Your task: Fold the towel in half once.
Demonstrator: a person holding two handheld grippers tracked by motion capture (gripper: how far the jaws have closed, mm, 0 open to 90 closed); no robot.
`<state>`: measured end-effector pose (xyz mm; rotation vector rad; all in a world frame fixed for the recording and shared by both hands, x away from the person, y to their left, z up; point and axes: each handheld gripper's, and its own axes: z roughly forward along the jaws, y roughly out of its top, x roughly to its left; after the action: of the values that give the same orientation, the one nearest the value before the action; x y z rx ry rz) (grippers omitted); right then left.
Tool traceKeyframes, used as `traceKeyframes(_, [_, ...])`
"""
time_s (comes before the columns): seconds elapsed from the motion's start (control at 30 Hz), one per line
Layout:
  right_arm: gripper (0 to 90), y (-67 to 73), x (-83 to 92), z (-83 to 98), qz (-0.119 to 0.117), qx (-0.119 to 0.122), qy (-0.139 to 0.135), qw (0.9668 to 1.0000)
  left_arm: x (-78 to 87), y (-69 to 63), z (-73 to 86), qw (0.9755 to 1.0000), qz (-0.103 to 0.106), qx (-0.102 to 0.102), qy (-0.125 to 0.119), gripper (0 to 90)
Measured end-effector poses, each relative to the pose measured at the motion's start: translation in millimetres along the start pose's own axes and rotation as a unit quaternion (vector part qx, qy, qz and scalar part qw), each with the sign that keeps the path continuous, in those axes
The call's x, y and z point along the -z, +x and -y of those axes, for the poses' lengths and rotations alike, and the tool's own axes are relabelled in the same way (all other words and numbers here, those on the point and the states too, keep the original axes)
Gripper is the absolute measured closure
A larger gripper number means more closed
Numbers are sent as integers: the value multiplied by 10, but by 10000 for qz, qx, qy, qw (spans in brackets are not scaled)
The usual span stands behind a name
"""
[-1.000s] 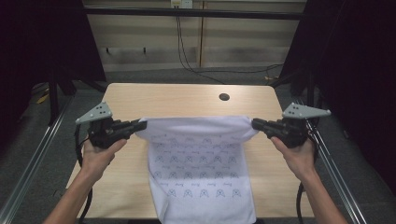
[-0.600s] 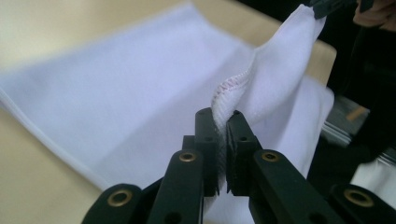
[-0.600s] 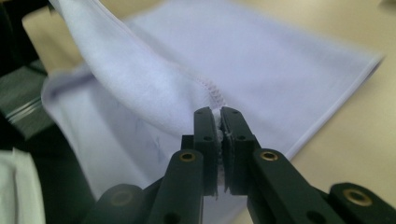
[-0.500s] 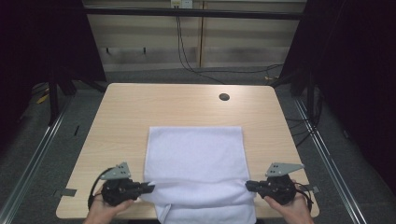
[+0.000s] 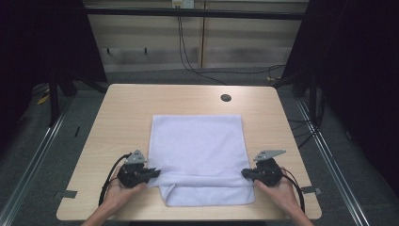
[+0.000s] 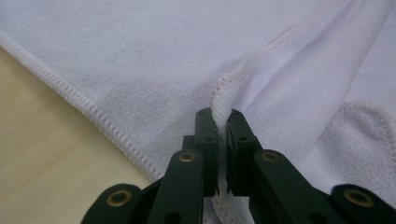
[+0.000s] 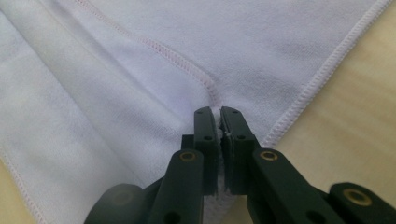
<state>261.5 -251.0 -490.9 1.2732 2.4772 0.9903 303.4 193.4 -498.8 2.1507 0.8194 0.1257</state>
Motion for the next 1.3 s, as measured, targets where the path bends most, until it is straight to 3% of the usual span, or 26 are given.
traceKeyframes(0.1, [845, -73, -18, -45, -12, 81, -220, 9997, 60, 45, -4, 9997, 98, 58, -209, 843])
traceKeyframes(0.13, [823, -76, 98, -40, -132, 2, -495, 9987, 117, 23, 7, 9994, 151, 58, -305, 839])
traceKeyframes(0.17, [823, -76, 98, -40, -132, 2, -495, 9987, 180, -4, 17, 9991, 207, 8, -368, 839])
traceKeyframes(0.23, [792, -47, 255, -3, -360, -5, -767, 9964, 302, -76, 41, 9983, 275, -69, -507, 826])
traceKeyframes(0.3, [783, 8, 383, 63, -565, 22, -929, 9941, 397, -155, 87, 9973, 492, -88, -530, 785])
traceKeyframes(0.43, [794, 164, 497, 277, -830, 138, -798, 9933, 507, -331, 242, 9974, 584, -268, -337, 770])
traceKeyframes(0.53, [749, 230, 519, 420, -890, 129, -610, 9941, 575, -357, 338, 9970, 720, -200, -212, 702])
traceKeyframes(0.63, [726, 250, 562, 499, -921, 108, -522, 9943, 670, -330, 383, 9967, 729, -123, -348, 667])
traceKeyframes(0.73, [687, 237, 597, 495, -899, 58, -643, 9939, 744, -265, 369, 9951, 802, 50, -575, 641])
traceKeyframes(0.8, [675, 236, 624, 462, -942, 43, -779, 9925, 775, -244, 347, 9952, 688, 20, -696, 635])
traceKeyframes(0.83, [677, 242, 613, 413, -838, 58, -781, 9934, 767, -228, 328, 9952, 657, 66, -721, 638])
traceKeyframes(0.93, [677, 225, 542, 350, -849, 36, -789, 9933, 652, -146, 238, 9962, 512, 119, -697, 651])
traceKeyframes(1.17, [670, 71, 248, -13, -805, 47, -817, 9934, 166, 162, -125, 9978, 443, 261, -408, 666])
traceKeyframes(1.23, [667, 1, 158, -145, -773, 60, -844, 9934, 36, 258, -210, 9988, 194, 290, -349, 668])
traceKeyframes(1.3, [667, -86, 51, -268, -718, 28, -853, 9938, -73, 362, -267, 9986, 130, 444, -269, 667])
